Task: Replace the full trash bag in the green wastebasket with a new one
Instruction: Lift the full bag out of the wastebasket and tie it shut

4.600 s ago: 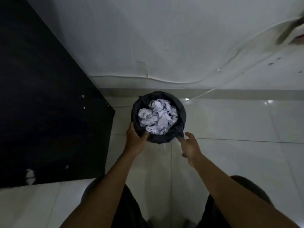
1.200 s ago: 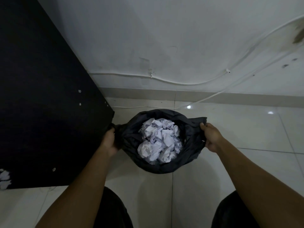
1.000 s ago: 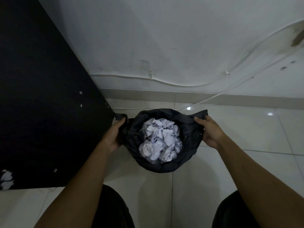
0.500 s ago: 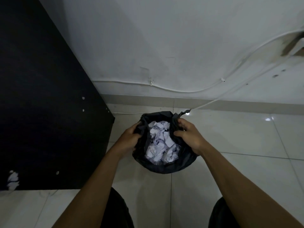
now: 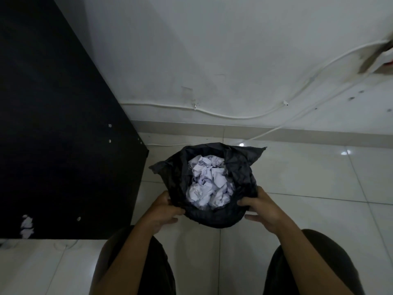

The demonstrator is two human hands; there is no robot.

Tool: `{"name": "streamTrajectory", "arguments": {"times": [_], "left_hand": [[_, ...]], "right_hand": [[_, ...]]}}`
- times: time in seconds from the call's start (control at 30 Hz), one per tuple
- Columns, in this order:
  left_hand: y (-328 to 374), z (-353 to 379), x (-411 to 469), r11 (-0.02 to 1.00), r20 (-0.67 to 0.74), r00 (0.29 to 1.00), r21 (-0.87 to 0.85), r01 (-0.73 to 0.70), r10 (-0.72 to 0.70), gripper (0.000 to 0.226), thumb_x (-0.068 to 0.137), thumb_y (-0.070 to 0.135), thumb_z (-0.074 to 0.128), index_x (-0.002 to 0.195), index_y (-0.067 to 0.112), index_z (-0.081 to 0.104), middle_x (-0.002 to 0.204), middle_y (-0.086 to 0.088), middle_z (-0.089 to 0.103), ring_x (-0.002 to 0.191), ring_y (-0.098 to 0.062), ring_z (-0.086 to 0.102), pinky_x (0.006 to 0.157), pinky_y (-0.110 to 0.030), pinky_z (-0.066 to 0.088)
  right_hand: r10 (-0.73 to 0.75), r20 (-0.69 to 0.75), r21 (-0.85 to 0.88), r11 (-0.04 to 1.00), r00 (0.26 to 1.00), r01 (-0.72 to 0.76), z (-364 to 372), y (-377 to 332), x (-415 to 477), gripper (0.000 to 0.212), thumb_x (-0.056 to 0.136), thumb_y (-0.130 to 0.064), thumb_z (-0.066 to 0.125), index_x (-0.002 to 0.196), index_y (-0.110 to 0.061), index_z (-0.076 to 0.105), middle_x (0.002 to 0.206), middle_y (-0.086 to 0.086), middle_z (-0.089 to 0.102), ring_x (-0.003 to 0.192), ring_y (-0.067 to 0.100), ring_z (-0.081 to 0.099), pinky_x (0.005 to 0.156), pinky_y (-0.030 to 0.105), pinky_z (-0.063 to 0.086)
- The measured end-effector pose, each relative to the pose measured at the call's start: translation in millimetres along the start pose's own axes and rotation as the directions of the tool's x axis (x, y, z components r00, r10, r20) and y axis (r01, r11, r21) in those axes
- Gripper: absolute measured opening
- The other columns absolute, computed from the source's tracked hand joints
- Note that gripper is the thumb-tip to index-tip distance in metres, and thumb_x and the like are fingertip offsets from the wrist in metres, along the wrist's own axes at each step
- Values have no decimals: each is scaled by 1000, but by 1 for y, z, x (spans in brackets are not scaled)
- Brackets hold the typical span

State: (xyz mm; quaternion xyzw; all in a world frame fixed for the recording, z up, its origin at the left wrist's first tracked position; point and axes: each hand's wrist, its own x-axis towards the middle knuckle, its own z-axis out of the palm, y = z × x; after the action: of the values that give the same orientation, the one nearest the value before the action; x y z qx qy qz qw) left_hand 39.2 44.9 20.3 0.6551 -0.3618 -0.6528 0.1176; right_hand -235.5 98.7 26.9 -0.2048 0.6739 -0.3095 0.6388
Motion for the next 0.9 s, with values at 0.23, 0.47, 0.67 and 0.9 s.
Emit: {"name": "streamTrajectory", "arguments": {"times": [0.23, 0.47, 0.67, 0.9], "left_hand": [[11, -6, -23, 993, -125, 992, 112, 49, -35, 26, 83, 26, 75, 102, 10, 66, 86, -7, 66, 71, -18, 57, 69, -37, 59], [58, -4, -27, 870, 104, 986, -488, -65, 132, 26, 89, 21, 65, 114, 16, 60, 98, -12, 74, 76, -19, 70, 69, -39, 59], [54, -17, -12, 960, -184, 980, -252, -123, 77, 11, 94, 11, 56, 101, 17, 63, 91, -9, 70, 70, -20, 61, 61, -29, 48], [50, -64, 36, 919, -247, 954, -389, 64, -171, 43, 95, 46, 45, 114, 9, 55, 111, -13, 58, 88, -29, 56, 79, -46, 47]], "right_hand": [[-69, -179, -222, 975, 982, 28, -11, 1, -14, 46, 77, -15, 81, 112, -11, 51, 102, 17, 67, 73, 29, 66, 58, 34, 57], [-161, 54, 527, 843, 986, 108, -3, -57, -13, 29, 91, -7, 60, 121, -4, 57, 113, 20, 69, 99, 30, 69, 78, 38, 61], [-18, -86, 89, 996, 996, 26, -8, -57, -7, 13, 92, -13, 57, 103, -14, 63, 89, 8, 70, 74, 21, 63, 71, 32, 49], [90, -375, 132, 990, 923, -43, -45, -68, 35, 30, 92, -38, 50, 100, -11, 58, 104, 11, 61, 83, 25, 54, 76, 37, 43]]}}
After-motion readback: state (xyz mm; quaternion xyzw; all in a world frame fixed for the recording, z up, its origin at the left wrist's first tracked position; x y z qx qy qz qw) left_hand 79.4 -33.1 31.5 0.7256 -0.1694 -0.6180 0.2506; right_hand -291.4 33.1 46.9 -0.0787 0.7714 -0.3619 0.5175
